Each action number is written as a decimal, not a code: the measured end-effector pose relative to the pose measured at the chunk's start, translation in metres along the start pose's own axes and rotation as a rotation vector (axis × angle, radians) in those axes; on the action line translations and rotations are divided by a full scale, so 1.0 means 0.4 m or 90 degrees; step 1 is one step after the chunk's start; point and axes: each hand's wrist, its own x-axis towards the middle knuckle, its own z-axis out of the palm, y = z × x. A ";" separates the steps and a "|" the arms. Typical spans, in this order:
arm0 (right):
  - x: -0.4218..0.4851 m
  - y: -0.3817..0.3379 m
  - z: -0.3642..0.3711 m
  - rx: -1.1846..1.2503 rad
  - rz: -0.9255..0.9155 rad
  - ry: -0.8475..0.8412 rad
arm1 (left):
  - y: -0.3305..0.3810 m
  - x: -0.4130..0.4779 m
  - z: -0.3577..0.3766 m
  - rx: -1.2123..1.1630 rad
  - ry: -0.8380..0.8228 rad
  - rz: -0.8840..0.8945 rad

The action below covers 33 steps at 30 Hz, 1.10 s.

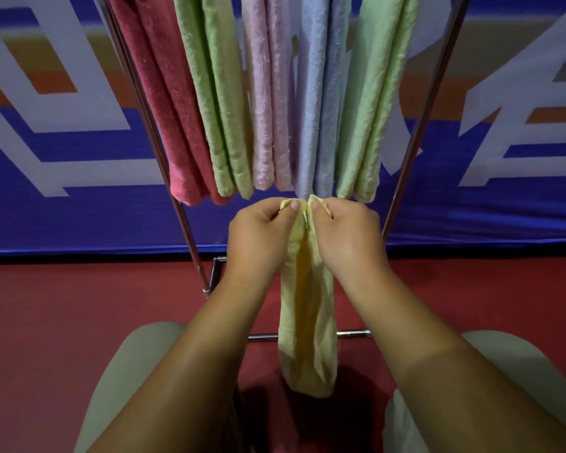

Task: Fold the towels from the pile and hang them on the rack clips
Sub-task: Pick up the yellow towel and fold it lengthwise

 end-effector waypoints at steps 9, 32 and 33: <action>-0.022 -0.017 0.027 -0.074 -0.006 -0.123 | 0.012 -0.018 0.007 -0.013 -0.056 -0.008; 0.009 0.095 -0.022 0.351 0.230 -0.189 | -0.028 -0.011 -0.010 -0.206 -0.305 -0.073; 0.007 0.099 -0.023 0.350 0.233 -0.200 | -0.032 -0.012 -0.004 -0.209 -0.303 -0.078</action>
